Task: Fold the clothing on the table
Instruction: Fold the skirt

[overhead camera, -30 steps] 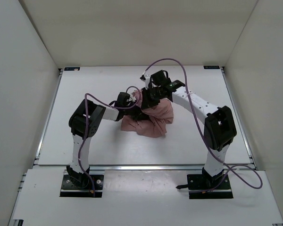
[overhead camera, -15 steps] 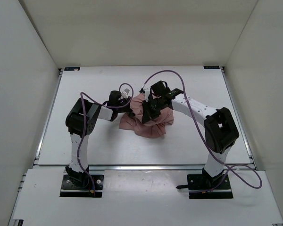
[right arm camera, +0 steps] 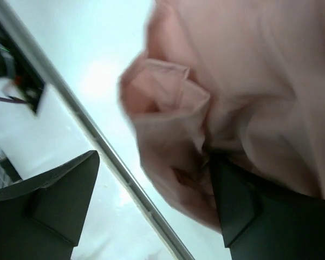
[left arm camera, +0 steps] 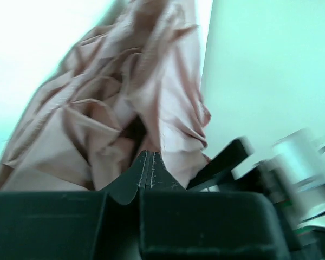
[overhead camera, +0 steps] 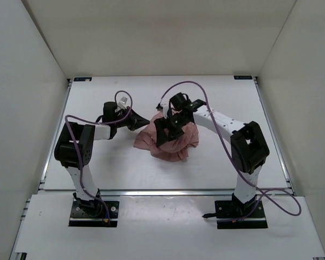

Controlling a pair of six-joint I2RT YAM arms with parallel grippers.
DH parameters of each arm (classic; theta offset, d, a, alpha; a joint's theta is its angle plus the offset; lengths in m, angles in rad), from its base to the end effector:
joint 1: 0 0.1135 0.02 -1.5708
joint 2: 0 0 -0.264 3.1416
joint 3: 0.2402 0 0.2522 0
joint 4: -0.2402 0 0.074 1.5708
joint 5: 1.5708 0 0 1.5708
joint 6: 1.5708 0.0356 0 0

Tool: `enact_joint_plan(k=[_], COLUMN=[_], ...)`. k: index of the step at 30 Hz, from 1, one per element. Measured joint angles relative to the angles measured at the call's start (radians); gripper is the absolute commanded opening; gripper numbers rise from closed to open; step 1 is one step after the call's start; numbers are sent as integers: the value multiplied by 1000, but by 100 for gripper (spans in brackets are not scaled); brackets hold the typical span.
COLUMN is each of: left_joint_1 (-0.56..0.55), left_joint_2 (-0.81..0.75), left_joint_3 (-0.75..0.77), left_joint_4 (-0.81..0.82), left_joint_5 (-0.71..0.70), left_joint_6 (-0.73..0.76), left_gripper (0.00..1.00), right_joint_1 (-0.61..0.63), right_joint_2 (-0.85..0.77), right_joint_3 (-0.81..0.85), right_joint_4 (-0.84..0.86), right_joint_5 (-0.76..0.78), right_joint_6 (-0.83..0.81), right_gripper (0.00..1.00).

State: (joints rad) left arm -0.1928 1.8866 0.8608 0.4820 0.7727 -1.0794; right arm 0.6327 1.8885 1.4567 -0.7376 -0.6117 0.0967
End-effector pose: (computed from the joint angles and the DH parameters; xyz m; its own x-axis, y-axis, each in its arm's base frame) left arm 0.3539 -0.0944 0.1346 -0.8775 -0.4719 -0.0854 -0.1063 0.3650 -0.9249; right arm 0.3027 0.2473 0.2213 -0.8031 -0.4908 -0.3378 -0.5903 0.5776 0.5639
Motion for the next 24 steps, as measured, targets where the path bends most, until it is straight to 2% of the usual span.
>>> enact_joint_plan(k=[4,9,12,13,15,20,24], left_joint_1=[3,-11,-27,-32,-39,-42,-65], left_joint_2=[-67,-87,-108,-121,-154,-254,-265], left_joint_3=[34,101,119,126,143,168,190], left_joint_4=[-72,-133,-191,-222,-283,-324,-324], left_joint_5=[-8,-25,-56,-71,-108,-127,-130], left_joint_6=[60,117,159,180,222,272,292], left_gripper=[0,0,0,0,3,9,7], right_joint_1=[-55,-127,-160,-174,-206,-241,-209], right_joint_2=[-71,-236,-366,-400,-431,-346,-280], right_joint_3=[89,152,57,7,-76,-235,-283], right_joint_4=[27,164,229,244,247,246,261], right_joint_5=[-46,-55,5,20,54,154,172], right_joint_6=[59,139,154,160,164,149,138], right_gripper=[84,73,40,36,19,17,13])
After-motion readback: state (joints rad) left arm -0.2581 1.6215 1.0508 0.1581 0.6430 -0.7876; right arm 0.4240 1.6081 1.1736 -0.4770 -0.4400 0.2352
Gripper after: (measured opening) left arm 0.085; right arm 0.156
